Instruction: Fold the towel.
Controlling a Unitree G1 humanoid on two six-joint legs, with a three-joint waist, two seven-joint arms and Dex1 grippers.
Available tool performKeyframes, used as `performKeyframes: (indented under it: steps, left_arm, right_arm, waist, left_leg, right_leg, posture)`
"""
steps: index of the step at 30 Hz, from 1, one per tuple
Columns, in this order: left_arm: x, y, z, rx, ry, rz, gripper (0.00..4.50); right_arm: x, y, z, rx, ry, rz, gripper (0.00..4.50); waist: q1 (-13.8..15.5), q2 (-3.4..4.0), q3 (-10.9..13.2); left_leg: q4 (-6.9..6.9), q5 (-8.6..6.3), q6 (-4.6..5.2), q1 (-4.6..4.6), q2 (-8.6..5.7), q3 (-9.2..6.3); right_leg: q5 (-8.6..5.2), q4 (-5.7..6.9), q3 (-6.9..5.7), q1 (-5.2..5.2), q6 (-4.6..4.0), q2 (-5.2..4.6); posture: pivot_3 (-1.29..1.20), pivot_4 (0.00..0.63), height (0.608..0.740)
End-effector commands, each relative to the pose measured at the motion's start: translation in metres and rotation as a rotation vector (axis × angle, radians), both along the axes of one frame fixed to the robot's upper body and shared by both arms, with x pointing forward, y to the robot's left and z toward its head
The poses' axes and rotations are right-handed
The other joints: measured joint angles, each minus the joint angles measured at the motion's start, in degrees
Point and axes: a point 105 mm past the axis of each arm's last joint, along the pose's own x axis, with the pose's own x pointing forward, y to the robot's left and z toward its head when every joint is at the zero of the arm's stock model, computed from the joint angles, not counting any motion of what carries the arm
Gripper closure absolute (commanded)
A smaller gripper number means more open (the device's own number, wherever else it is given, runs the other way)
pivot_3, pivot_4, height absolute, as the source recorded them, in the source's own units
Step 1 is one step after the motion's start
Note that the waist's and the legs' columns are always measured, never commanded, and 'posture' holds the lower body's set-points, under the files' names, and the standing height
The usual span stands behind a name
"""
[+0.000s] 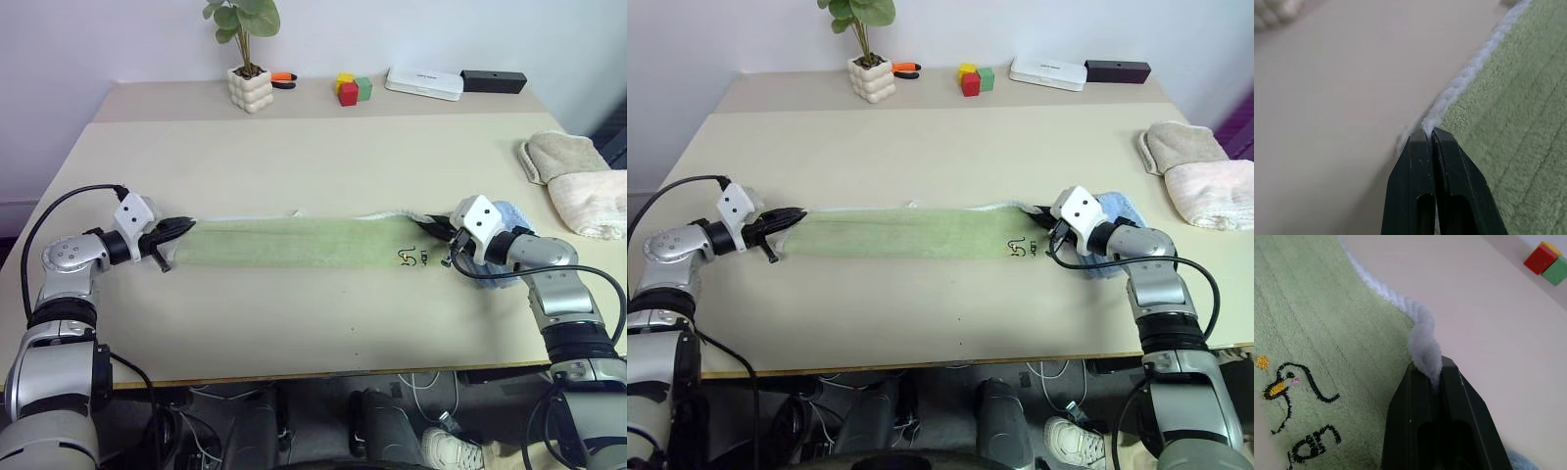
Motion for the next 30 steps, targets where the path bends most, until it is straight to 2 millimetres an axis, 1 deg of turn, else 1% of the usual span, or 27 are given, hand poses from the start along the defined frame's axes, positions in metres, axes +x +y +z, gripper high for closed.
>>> performKeyframes:
  steps: [1, 4, 8, 10, 13, 14, 15, 16, 17, 18, 19, 20, 21, 22, 24, 25, 27, 28, 30]
  left_arm:
    - [0.009, 0.005, 0.011, 0.01, -0.037, 0.063, 3.61]
    - [0.013, 0.005, 0.018, 0.008, -0.078, 0.083, 2.14]
    - [0.015, 0.008, 0.026, 0.003, -0.123, 0.105, 0.12]
    - [0.015, 0.011, 0.031, -0.009, -0.144, 0.119, 0.05]
    - [0.013, 0.015, 0.039, -0.048, -0.156, 0.128, 0.05]
    - [0.012, 0.017, 0.041, -0.058, -0.157, 0.13, 0.05]
    - [0.012, 0.02, 0.044, -0.079, -0.158, 0.143, 0.05]
    - [0.01, 0.024, 0.051, -0.107, -0.176, 0.152, 0.28]
    - [0.009, 0.026, 0.056, -0.126, -0.189, 0.157, 0.56]
    - [0.008, 0.027, 0.062, -0.162, -0.195, 0.154, 0.92]
    - [0.006, 0.027, 0.068, -0.185, -0.206, 0.147, 1.44]
    - [0.005, 0.025, 0.073, -0.209, -0.216, 0.139, 1.89]
    - [0.004, 0.024, 0.078, -0.232, -0.225, 0.138, 2.45]
    - [0.003, 0.023, 0.081, -0.245, -0.229, 0.14, 2.98]
    - [0.001, 0.02, 0.082, -0.206, -0.236, 0.138, 3.96]
    - [0.0, 0.017, 0.082, -0.188, -0.236, 0.134, 4.47]
    - [0.0, 0.007, 0.087, -0.231, -0.245, 0.127, 4.5]
    - [0.0, 0.003, 0.09, -0.253, -0.248, 0.127, 4.5]
    - [0.0, -0.023, 0.092, -0.347, -0.246, 0.095, 4.5]
  right_arm:
    - [0.005, -0.002, 0.009, 0.019, -0.026, -0.016, 3.59]
    - [0.005, -0.001, 0.011, 0.008, -0.04, -0.015, 2.14]
    - [0.007, -0.004, 0.015, 0.016, -0.063, -0.032, 0.07]
    - [0.008, -0.008, 0.017, 0.022, -0.067, -0.056, 0.02]
    - [0.007, -0.009, 0.022, 0.085, -0.043, -0.063, 0.02]
    - [0.008, -0.01, 0.025, 0.105, -0.044, -0.07, 0.02]
    - [0.01, -0.012, 0.033, 0.116, -0.074, -0.096, 0.02]
    - [0.012, -0.014, 0.046, 0.163, -0.105, -0.119, 0.01]
    - [0.013, -0.014, 0.055, 0.196, -0.125, -0.134, 0.0]
    - [0.014, -0.013, 0.067, 0.259, -0.148, -0.152, 0.0]
    - [0.014, -0.01, 0.075, 0.302, -0.163, -0.164, 0.25]
    - [0.012, -0.004, 0.078, 0.309, -0.168, -0.156, 0.55]
    - [0.009, 0.004, 0.08, 0.316, -0.169, -0.14, 0.94]
    - [0.007, 0.009, 0.08, 0.314, -0.166, -0.128, 1.4]
    - [0.003, 0.025, 0.085, 0.344, -0.178, -0.107, 2.36]
    - [0.002, 0.033, 0.088, 0.37, -0.18, -0.098, 2.95]
    - [-0.001, 0.049, 0.09, 0.419, -0.17, -0.085, 3.94]
    - [-0.002, 0.053, 0.089, 0.433, -0.163, -0.084, 4.45]
    - [-0.01, 0.08, 0.077, 0.461, -0.12, -0.034, 4.45]
  waist:
    - [0.0, 0.0, 0.0]
    - [0.0, 0.0, 0.0]
    - [0.0, 0.0, 0.0]
    - [0.0, 0.0, 0.0]
    - [0.0, -0.01, 0.0]
    - [0.0, -0.01, 0.0]
    - [0.0, -0.01, 0.0]
    - [-0.1, -0.01, 0.0]
    - [-0.1, -0.01, 0.0]
    - [-0.1, -0.01, 0.0]
    - [-0.2, -0.01, 0.0]
    - [-0.2, 0.0, 0.0]
    - [-0.2, 0.0, 0.0]
    - [-0.2, 0.0, 0.0]
    - [-0.2, -0.01, 0.0]
    - [-0.2, -0.01, 0.0]
    - [0.0, -0.01, 0.0]
    - [0.2, -0.02, 0.0]
    - [0.4, -0.06, 0.0]
  left_leg:
    - [0.0, 0.0, 0.0, 0.0, 0.0, 0.0]
    - [0.0, 0.0, 0.0, 0.0, 0.0, -0.01]
    - [0.0, 0.0, 0.0, 0.0, 0.0, -0.01]
    - [0.0, 0.0, 0.0, 0.0, 0.0, -0.01]
    - [0.0, 0.0, 0.0, 0.0, 0.0, -0.01]
    - [0.0, 0.0, 0.0, 0.0, 0.0, -0.01]
    - [0.01, 0.0, -0.01, 0.0, 0.0, -0.01]
    - [0.01, 0.0, -0.01, 0.0, 0.0, -0.01]
    - [0.01, 0.0, -0.01, -0.01, 0.0, -0.01]
    - [0.01, 0.0, -0.01, -0.01, 0.0, -0.02]
    - [0.0, 0.0, -0.01, -0.01, 0.01, -0.03]
    - [0.0, 0.0, -0.01, -0.01, 0.01, -0.04]
    - [0.0, 0.01, -0.01, 0.0, 0.02, -0.05]
    - [-0.01, 0.01, -0.01, 0.0, 0.02, -0.06]
    - [-0.01, 0.0, -0.01, -0.01, 0.02, -0.06]
    - [0.0, 0.0, -0.01, 0.0, 0.02, -0.07]
    - [0.01, 0.0, 0.0, -0.01, 0.02, -0.07]
    - [0.01, 0.0, 0.0, -0.01, 0.02, -0.08]
    - [0.04, 0.0, 0.0, -0.06, 0.0, -0.12]
  right_leg:
    - [0.0, 0.0, 0.0, 0.0, 0.0, 0.0]
    - [0.0, 0.0, 0.0, 0.0, 0.0, 0.0]
    - [0.0, 0.0, 0.0, 0.0, 0.0, 0.0]
    - [0.0, 0.0, 0.0, 0.0, 0.0, 0.0]
    - [0.0, 0.0, 0.0, 0.0, 0.0, 0.0]
    - [0.0, 0.0, 0.0, 0.0, 0.0, 0.0]
    - [0.0, 0.01, 0.0, 0.0, 0.0, 0.0]
    - [0.0, 0.01, 0.0, 0.0, 0.0, 0.0]
    - [0.0, 0.01, 0.0, 0.0, 0.0, 0.0]
    - [0.0, 0.01, 0.0, 0.0, 0.0, 0.0]
    - [0.0, 0.01, 0.0, 0.0, 0.0, 0.0]
    - [0.0, 0.03, 0.0, -0.01, 0.0, 0.0]
    - [0.0, 0.04, 0.0, -0.01, 0.0, 0.01]
    - [0.0, 0.04, 0.0, -0.01, 0.0, 0.01]
    - [-0.01, 0.04, 0.0, -0.01, 0.0, 0.01]
    - [-0.01, 0.04, 0.0, 0.01, 0.0, 0.01]
    - [-0.01, 0.04, 0.0, 0.01, 0.0, 0.01]
    - [-0.01, 0.05, 0.0, 0.01, 0.0, 0.01]
    - [0.0, 0.05, 0.0, 0.02, 0.0, 0.01]
  posture:
    - [0.0, 0.15, 0.735]
    - [0.0, 0.15, 0.735]
    - [0.0, 0.15, 0.735]
    - [0.0, 0.15, 0.735]
    - [0.0, 0.15, 0.735]
    - [0.0, 0.15, 0.735]
    - [0.0, 0.15, 0.735]
    - [0.0, 0.15, 0.735]
    - [0.0, 0.15, 0.735]
    - [0.0, 0.15, 0.735]
    - [0.0, 0.15, 0.735]
    - [0.0, 0.15, 0.735]
    - [0.0, 0.15, 0.735]
    - [0.0, 0.15, 0.735]
    - [0.0, 0.15, 0.735]
    - [0.0, 0.15, 0.735]
    - [0.0, 0.15, 0.735]
    - [0.0, 0.15, 0.735]
    - [0.0, 0.15, 0.735]
